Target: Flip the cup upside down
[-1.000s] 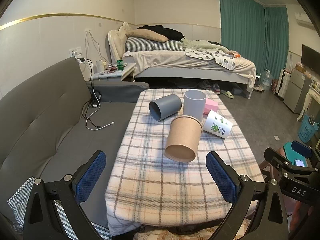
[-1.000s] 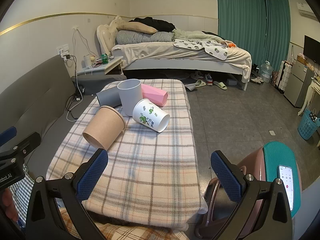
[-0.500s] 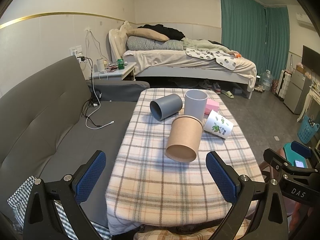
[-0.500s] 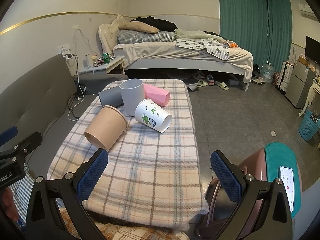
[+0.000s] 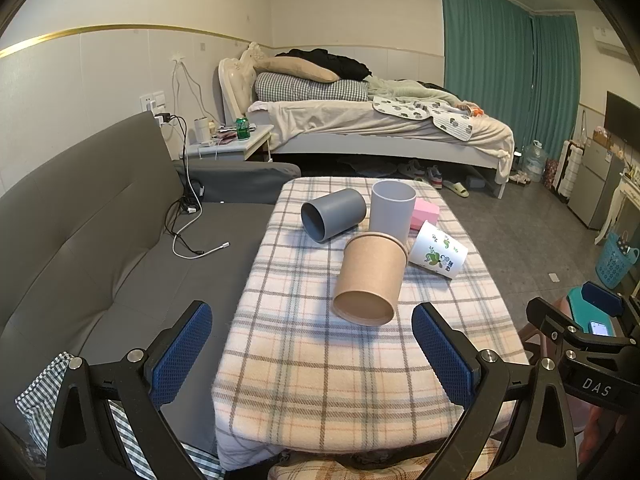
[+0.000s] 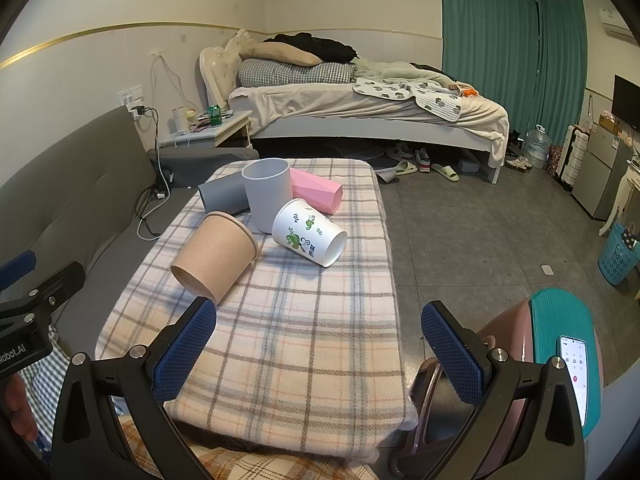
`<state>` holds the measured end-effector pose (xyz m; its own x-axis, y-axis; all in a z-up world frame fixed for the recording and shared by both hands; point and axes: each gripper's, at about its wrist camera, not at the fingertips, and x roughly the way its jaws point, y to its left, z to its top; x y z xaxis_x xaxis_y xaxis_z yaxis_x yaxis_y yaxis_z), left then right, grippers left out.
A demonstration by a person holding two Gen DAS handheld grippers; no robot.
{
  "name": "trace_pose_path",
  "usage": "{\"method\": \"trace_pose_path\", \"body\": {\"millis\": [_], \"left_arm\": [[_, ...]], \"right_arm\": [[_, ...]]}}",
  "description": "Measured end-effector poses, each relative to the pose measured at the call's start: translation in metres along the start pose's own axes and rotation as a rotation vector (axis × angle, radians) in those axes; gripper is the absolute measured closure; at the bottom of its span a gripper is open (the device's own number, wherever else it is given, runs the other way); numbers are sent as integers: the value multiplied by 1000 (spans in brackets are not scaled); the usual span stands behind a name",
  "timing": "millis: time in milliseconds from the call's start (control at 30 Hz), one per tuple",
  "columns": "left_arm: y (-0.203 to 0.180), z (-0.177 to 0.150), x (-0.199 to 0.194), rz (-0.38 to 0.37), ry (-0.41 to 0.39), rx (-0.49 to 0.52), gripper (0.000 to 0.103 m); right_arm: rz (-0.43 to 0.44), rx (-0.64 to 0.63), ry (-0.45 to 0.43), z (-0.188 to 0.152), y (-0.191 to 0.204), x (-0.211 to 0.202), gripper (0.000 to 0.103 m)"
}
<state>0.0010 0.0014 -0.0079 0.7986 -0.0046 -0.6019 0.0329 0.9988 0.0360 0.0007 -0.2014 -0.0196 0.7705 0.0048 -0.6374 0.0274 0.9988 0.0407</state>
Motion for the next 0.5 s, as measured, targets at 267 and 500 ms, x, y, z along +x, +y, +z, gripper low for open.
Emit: {"method": "trace_pose_path", "body": {"millis": [267, 500], "left_arm": [[0, 0, 0, 0, 0, 0, 0], [0, -1, 1, -1, 0, 0, 0]], "right_arm": [[1, 0, 0, 0, 0, 0, 0], [2, -2, 2, -1, 2, 1, 0]]}}
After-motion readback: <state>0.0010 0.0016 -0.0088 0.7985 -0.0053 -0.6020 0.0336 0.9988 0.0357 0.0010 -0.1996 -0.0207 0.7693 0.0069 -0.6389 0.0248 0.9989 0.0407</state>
